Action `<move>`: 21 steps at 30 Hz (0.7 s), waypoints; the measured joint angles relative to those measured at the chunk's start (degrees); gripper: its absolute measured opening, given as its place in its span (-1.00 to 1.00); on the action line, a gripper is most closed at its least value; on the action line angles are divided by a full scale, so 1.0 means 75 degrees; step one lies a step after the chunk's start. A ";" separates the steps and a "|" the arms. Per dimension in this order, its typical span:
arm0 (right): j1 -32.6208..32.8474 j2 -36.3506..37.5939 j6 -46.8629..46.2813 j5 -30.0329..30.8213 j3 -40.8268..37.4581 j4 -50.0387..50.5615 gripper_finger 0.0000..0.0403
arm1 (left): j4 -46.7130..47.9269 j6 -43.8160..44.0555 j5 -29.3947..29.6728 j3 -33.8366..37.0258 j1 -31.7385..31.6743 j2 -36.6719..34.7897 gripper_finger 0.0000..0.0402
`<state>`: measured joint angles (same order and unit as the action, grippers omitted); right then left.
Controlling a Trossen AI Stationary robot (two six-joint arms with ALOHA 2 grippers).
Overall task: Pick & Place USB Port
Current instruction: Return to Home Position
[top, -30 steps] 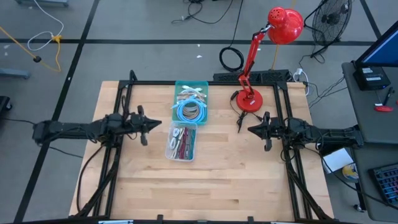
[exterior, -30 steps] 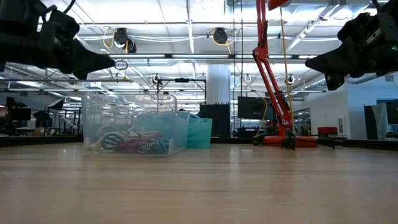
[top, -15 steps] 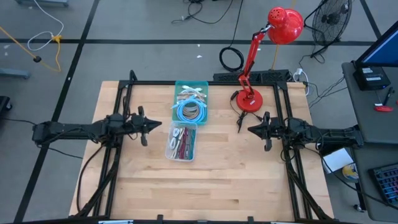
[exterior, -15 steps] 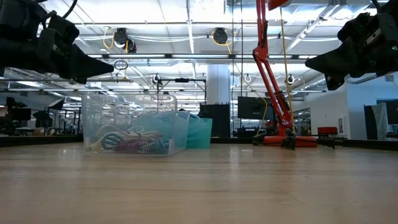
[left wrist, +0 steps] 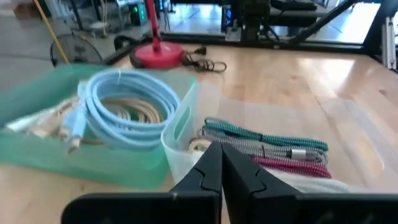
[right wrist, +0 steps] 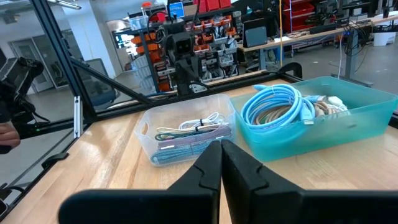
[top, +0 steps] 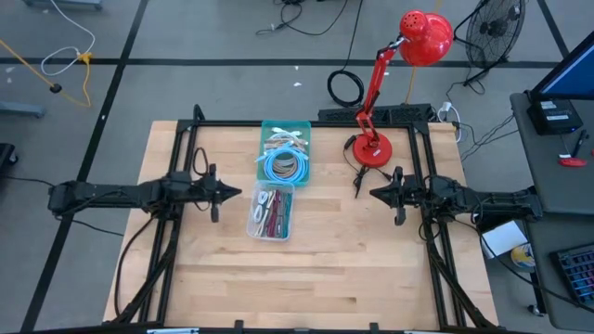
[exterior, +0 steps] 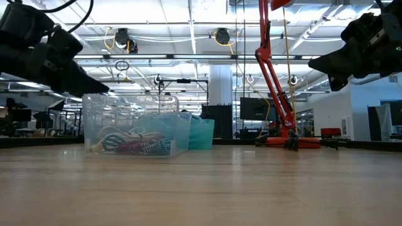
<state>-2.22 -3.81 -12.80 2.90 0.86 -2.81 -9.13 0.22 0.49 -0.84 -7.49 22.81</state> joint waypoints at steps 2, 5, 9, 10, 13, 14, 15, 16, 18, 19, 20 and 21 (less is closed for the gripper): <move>0.0001 0.0000 0.0000 0.0000 -0.0001 0.0000 -0.98 | 0.0164 0.0121 0.0000 0.0000 0.0000 0.0002 -0.99; 0.0000 0.0000 0.0000 0.0000 0.0000 0.0000 -0.98 | 0.0533 0.0265 0.0019 0.0000 0.0000 0.0007 -0.96; 0.0001 0.0000 0.0000 0.0000 0.0000 0.0000 -0.98 | 0.0918 0.0923 0.0563 -0.0002 0.0000 0.0009 -0.91; 0.0000 0.0000 0.0000 0.0000 -0.0002 0.0000 -0.98 | 0.0936 0.0996 0.0743 -0.0008 0.0000 0.0009 -0.90; 0.0001 0.0000 0.0000 0.0000 -0.0001 0.0000 -0.98 | 0.0953 0.0679 0.1200 -0.0015 0.0000 0.0009 -0.90; 0.0000 0.0000 0.0000 0.0000 0.0000 0.0000 -0.98 | 0.0945 0.0473 0.1291 -0.0017 0.0000 0.0006 -0.90; 0.0000 0.0000 0.0000 0.0000 0.0000 0.0000 -0.98 | 0.0942 0.0277 0.1320 -0.0017 0.0000 0.0009 -0.90; 0.0000 0.0000 0.0000 0.0000 -0.0001 0.0000 -0.98 | 0.0942 0.0123 0.1320 -0.0017 0.0000 0.0009 -0.90; 0.0000 0.0000 0.0000 0.0000 0.0000 0.0000 -0.98 | 0.0935 0.0008 0.1320 -0.0017 0.0000 0.0009 -0.90; 0.0000 0.0000 0.0000 0.0000 0.0000 0.0000 -0.98 | 0.0921 0.0024 0.1322 -0.0017 0.0000 0.0009 -0.90; 0.0000 0.0000 0.0000 -0.0002 0.0000 0.0000 -0.98 | 0.0902 0.0059 0.1329 -0.0016 0.0000 0.0009 -0.90; 0.0002 0.0000 0.0000 0.0000 0.0000 0.0000 -0.98 | 0.0864 0.0080 0.1344 -0.0015 0.0000 0.0009 -0.90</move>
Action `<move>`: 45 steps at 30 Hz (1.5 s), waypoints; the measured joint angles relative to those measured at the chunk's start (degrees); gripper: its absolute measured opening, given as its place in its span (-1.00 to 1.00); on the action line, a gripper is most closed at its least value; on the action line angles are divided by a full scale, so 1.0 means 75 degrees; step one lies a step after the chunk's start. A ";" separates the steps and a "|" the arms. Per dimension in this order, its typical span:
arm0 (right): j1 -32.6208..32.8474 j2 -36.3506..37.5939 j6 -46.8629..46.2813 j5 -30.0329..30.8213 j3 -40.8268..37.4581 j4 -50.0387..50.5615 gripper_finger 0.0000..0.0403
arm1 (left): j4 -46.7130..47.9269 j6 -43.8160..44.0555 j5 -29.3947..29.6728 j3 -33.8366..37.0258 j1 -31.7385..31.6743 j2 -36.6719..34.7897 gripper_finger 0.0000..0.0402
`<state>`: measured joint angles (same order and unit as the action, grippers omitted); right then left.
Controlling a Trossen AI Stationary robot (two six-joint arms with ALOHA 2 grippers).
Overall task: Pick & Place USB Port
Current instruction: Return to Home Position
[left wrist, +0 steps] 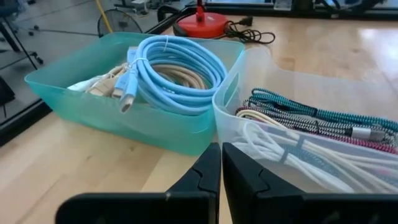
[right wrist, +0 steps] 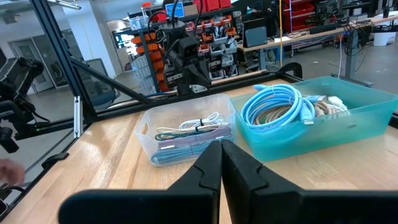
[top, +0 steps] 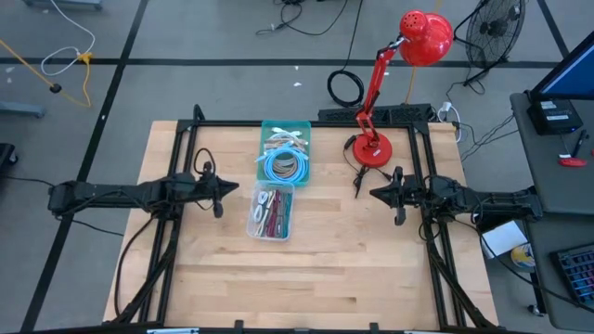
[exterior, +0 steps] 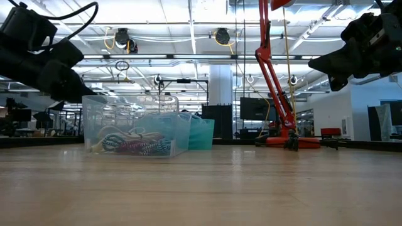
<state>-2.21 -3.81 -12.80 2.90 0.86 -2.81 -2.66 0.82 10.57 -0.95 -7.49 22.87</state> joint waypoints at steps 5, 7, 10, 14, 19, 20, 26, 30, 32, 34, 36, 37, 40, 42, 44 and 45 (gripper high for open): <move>-0.0002 0.0000 0.0000 0.0000 0.0000 0.0000 -0.98 | -0.0168 0.0148 0.0020 0.0006 0.0000 0.0000 -0.89; -0.0002 0.0000 0.0000 0.0000 0.0000 0.0000 -0.98 | -0.0173 0.0135 0.0020 0.0006 0.0000 0.0000 -0.89; -0.0001 0.0000 0.0000 0.0000 0.0000 0.0000 -0.98 | -0.0178 0.0134 0.0020 0.0006 0.0000 0.0000 -0.89; -0.0001 0.0000 0.0000 0.0000 -0.0002 0.0000 -0.98 | -0.0184 0.0132 0.0019 0.0006 0.0000 0.0000 -0.89; -0.0002 0.0000 0.0000 0.0000 0.0000 0.0000 -0.98 | -0.0202 0.0130 0.0016 0.0006 0.0000 0.0000 -0.89; 0.0000 0.0000 0.0000 0.0000 0.0000 0.0000 -0.98 | -0.0202 0.0132 0.0014 0.0009 0.0000 0.0000 -0.89; 0.0001 0.0000 0.0000 0.0000 0.0000 0.0000 -0.98 | -0.0204 0.0129 0.0011 0.0009 0.0000 0.0000 -0.89; 0.0001 0.0000 0.0000 -0.0001 0.0000 0.0000 -0.98 | -0.0204 0.0129 0.0008 0.0009 0.0000 0.0000 -0.89; 0.0000 0.0000 0.0000 0.0000 -0.0002 0.0000 -0.98 | -0.0204 0.0129 0.0008 0.0009 0.0000 0.0000 -0.89; -0.0002 0.0000 0.0000 0.0000 0.0000 0.0000 -0.98 | -0.0204 0.0129 0.0005 0.0009 0.0000 0.0000 -0.89; -0.0001 0.0000 0.0000 0.0000 0.0000 0.0000 -0.98 | -0.0203 0.0129 0.0005 0.0012 0.0000 0.0000 -0.89; -0.0002 0.0000 0.0000 0.0000 0.0000 0.0000 -0.98 | -0.0203 0.0129 0.0005 0.0012 0.0000 0.0000 -0.89; -0.0001 0.0000 0.0000 0.0000 0.0000 0.0000 -0.98 | -0.0201 0.0129 0.0002 0.0015 0.0000 0.0000 -0.89; -0.0002 0.0000 0.0000 0.0000 0.0000 0.0000 -0.98 | -0.0204 0.0129 0.0002 0.0015 0.0000 0.0000 -0.89; 0.0000 -0.0002 0.0000 0.0000 0.0000 0.0000 -0.98 | -0.0204 0.0129 0.0002 0.0015 0.0000 0.0000 -0.89; -0.0002 0.0000 0.0000 0.0000 0.0000 0.0000 -0.98 | -0.0203 0.0129 0.0002 0.0015 0.0000 0.0000 -0.89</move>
